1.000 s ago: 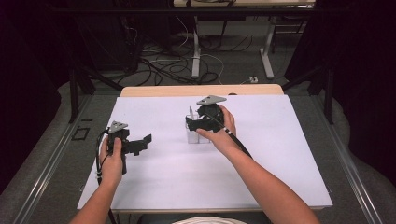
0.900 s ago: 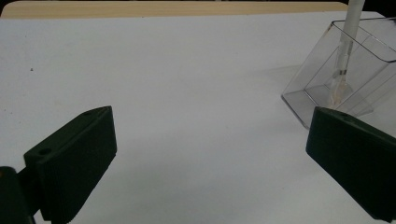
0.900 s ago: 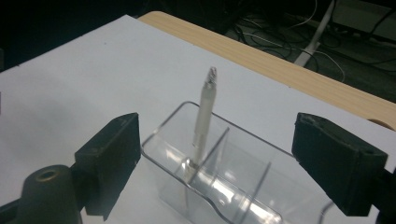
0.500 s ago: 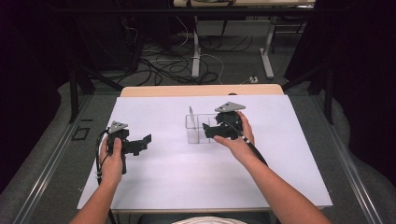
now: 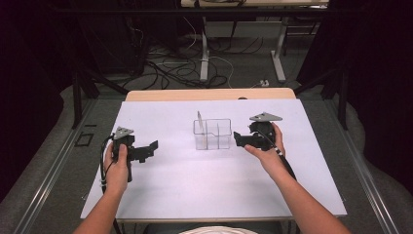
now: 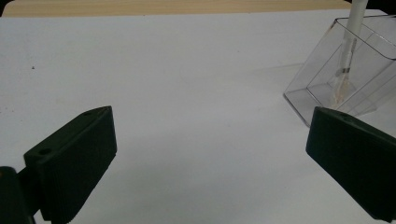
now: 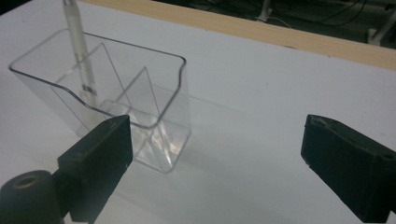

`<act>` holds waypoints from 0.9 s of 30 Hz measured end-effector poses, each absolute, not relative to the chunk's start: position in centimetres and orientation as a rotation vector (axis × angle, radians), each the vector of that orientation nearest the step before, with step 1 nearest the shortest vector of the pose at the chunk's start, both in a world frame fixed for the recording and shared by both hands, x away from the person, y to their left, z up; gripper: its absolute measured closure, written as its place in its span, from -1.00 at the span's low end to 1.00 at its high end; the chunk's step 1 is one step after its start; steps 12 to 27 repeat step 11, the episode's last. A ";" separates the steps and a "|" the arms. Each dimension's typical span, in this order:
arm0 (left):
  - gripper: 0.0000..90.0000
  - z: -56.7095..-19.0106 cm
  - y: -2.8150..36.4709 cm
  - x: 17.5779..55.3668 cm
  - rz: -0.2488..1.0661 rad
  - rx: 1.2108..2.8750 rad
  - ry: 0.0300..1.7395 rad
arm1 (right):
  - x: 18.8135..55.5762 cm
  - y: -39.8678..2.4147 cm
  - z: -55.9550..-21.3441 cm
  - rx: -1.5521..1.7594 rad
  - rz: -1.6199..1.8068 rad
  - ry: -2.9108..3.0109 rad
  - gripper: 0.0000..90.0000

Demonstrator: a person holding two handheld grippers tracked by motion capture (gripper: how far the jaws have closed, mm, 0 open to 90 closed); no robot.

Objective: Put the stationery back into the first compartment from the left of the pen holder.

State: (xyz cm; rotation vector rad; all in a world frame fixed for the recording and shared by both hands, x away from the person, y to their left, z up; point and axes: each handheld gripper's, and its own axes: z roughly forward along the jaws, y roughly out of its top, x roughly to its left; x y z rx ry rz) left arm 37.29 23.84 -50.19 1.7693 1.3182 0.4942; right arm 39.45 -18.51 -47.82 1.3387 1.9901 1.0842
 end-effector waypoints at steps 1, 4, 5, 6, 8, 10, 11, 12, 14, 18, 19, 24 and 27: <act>-0.96 -50.2 23.8 37.3 0.495 1.770 1.318 | 39.4 -18.8 -48.0 1.344 1.076 1.989 -0.85; -0.96 -50.2 23.8 37.3 0.495 1.769 1.318 | 39.2 -19.7 -48.6 1.362 1.052 1.991 -0.91; -0.96 -50.2 23.8 37.3 0.495 1.770 1.319 | 39.1 -19.9 -48.8 1.367 1.050 1.992 -0.92; -0.96 -50.2 23.8 37.3 0.494 1.769 1.320 | 39.1 -20.2 -49.1 1.372 1.041 1.993 -0.94; -0.96 -50.2 23.8 37.3 0.497 1.773 1.317 | 38.9 -20.6 -49.5 1.394 1.030 1.993 -0.96; -0.96 -50.1 23.8 37.3 0.496 1.773 1.318 | 38.8 -21.0 -49.8 1.403 1.022 1.994 -1.00; -0.96 -50.1 23.8 37.3 0.498 1.772 1.319 | 38.8 -21.2 -50.0 1.400 1.014 2.001 -1.00; -0.96 -50.1 23.8 37.3 0.498 1.772 1.319 | 38.8 -21.2 -50.0 1.400 1.014 2.001 -1.00; -0.96 -50.1 23.8 37.3 0.498 1.772 1.319 | 38.8 -21.2 -50.0 1.400 1.014 2.001 -1.00; -0.96 -50.1 23.8 37.3 0.498 1.772 1.319 | 38.8 -21.2 -50.0 1.400 1.014 2.001 -1.00; -0.96 -50.1 23.8 37.3 0.498 1.772 1.319 | 38.8 -21.2 -50.0 1.400 1.014 2.001 -1.00; -0.96 -50.1 23.8 37.3 0.498 1.772 1.319 | 38.8 -21.2 -50.0 1.400 1.014 2.001 -1.00; -0.96 -50.1 23.8 37.3 0.498 1.772 1.319 | 38.8 -21.2 -50.0 1.400 1.014 2.001 -1.00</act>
